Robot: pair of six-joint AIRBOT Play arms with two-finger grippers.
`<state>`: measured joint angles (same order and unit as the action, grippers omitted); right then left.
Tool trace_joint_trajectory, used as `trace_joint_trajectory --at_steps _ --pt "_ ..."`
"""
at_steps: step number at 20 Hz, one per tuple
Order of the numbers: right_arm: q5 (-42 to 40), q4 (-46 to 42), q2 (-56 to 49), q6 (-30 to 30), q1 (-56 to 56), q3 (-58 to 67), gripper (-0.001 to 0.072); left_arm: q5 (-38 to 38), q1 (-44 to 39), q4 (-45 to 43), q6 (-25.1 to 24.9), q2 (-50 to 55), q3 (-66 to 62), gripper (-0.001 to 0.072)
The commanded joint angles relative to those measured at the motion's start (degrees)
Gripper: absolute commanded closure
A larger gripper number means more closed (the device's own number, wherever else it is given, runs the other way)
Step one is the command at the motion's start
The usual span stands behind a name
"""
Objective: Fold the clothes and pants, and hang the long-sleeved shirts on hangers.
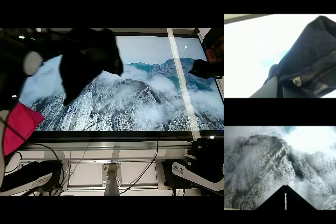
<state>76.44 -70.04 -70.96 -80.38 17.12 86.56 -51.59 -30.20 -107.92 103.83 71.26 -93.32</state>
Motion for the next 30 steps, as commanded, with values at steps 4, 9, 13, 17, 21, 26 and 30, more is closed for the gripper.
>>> trace_joint_trajectory --at_steps 4,9,13,17,21,26,30 --pt "-1.42 -4.22 0.04 0.52 0.02 -0.02 0.0594 4.9 -10.91 6.4 3.17 15.96 -0.13 0.0446" --pt "-2.34 -4.09 0.07 0.5 -0.02 -0.02 0.032 2.89 -13.31 6.38 0.98 21.86 -0.13 0.009" --pt "-3.72 -3.5 0.0 0.5 -0.02 -0.02 0.055 2.25 -13.18 -0.52 0.09 21.42 -0.13 0.0314" --pt "-3.76 -0.92 -1.7 1.16 -0.02 -0.39 0.0693 -1.14 -12.92 -12.59 0.09 20.24 -0.13 0.0699" --pt "-2.51 14.53 -2.38 8.02 0.02 -10.82 0.0694 -12.85 -6.91 -10.91 -3.28 18.6 1.03 0.07" --pt "0.87 38.36 -2.38 17.38 -0.07 -35.21 0.0693 -14.53 9.62 13.0 -10.29 12.59 12.44 0.0701" --pt "-2.25 45.53 -2.45 19.8 -4.72 -50.45 0.069 -15.96 23.65 30.25 -14.19 10.71 19.37 0.0701"
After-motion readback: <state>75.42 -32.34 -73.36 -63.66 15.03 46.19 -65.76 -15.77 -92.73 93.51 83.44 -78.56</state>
